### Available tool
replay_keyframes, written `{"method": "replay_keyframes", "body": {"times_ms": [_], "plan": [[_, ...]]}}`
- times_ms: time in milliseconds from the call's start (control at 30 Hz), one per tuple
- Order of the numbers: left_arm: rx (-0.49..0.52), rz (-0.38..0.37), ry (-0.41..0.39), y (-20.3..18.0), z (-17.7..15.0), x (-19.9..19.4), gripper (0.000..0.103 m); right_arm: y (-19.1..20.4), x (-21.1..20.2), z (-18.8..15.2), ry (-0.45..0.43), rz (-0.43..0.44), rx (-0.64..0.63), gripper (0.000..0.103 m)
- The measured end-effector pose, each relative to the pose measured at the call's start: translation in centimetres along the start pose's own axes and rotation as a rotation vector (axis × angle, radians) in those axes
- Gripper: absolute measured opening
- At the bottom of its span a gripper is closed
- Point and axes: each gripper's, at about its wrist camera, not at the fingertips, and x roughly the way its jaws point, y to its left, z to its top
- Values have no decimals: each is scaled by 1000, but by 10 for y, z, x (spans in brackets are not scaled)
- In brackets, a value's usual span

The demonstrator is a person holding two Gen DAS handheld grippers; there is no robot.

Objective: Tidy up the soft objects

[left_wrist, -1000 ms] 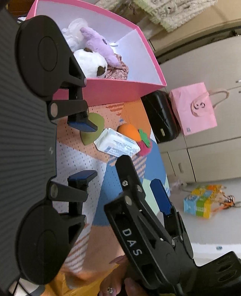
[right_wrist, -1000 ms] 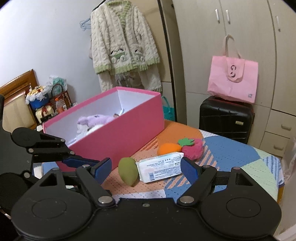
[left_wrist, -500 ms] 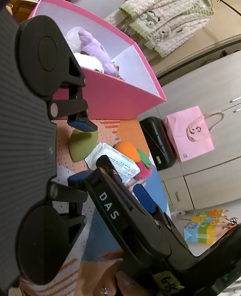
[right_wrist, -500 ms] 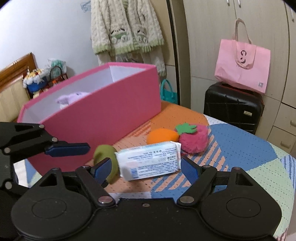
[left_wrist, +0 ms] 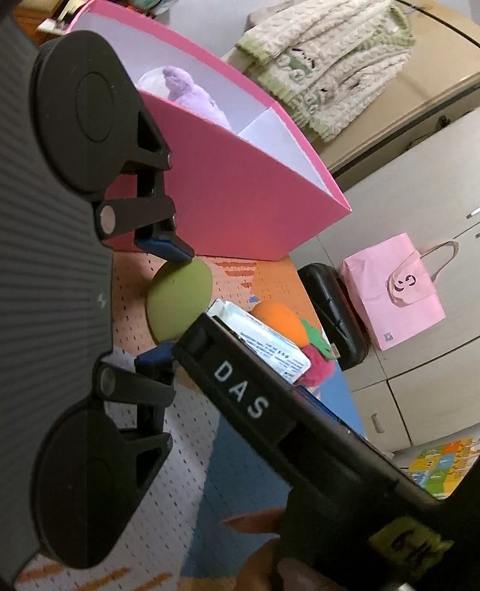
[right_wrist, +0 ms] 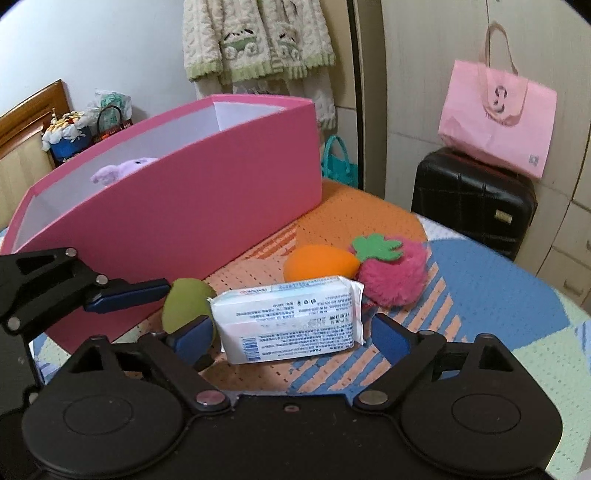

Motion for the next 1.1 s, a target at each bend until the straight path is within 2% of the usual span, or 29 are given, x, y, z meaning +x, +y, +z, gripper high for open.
{"method": "replay_keyframes", "body": {"times_ms": [133,233,367,467,533,633,900,1100], "plan": [[55,48,-4,-8,-2,6,48,0,2,0,-15,22,14,95],[48,45,-4,-7,-1,6,44,0,5,1,-17,10,-6,96],[48,37,-7,-4,-2,5,41,-5,8,-1,-20,31,31,95],[47,33,-9,-4,-2,5,41,-11,7,-3,-23,78,71,87],[41,28,-13,-3,-1,4,40,-11,6,-5,-31,76,85,85],[31,14,-18,2,-2,3,40,-5,4,-9,-45,56,81,84],[-3,-39,-57,18,-5,-8,40,-5,-13,-23,-73,16,177,84],[-63,-120,-111,34,-8,-20,40,-2,-35,-36,-95,-12,193,84]]}}
